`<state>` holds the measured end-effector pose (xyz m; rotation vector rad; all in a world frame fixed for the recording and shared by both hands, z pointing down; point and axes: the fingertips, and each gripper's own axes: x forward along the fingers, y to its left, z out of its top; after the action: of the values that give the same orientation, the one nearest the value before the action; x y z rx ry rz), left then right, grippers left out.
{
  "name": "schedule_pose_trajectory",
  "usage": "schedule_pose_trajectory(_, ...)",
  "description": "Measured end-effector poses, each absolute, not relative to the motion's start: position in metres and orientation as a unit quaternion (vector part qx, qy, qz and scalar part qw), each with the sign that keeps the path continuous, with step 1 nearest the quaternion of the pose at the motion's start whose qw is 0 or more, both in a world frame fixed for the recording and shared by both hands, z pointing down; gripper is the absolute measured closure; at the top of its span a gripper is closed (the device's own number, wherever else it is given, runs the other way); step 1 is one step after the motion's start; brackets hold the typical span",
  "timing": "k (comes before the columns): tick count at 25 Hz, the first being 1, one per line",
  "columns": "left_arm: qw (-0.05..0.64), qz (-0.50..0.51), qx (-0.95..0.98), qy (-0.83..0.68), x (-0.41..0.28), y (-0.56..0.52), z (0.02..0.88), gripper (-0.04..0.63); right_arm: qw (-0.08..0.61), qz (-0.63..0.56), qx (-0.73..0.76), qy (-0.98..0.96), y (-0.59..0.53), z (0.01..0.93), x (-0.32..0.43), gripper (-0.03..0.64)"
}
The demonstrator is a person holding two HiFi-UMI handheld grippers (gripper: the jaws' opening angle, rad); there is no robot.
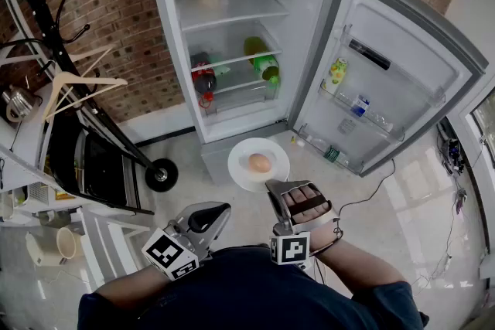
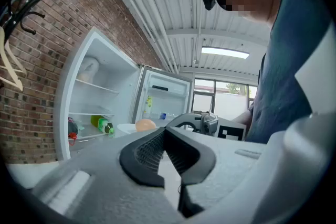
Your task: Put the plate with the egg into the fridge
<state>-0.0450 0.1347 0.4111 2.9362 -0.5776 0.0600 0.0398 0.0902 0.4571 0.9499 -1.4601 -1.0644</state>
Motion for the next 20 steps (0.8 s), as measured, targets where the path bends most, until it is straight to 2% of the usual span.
schedule_pose_trajectory(13, 0.068, 0.017, 0.974, -0.218, -0.025, 0.128, 0.412, 0.598, 0.531, -0.440, 0.384, -0.614, 0.075, 0.471, 0.060, 0.591)
schedule_pose_trajectory(20, 0.067, 0.021, 0.970, -0.235, 0.010, 0.134, 0.419, 0.600, 0.503, -0.455, 0.381, -0.628, 0.064, 0.473, 0.073, 0.588)
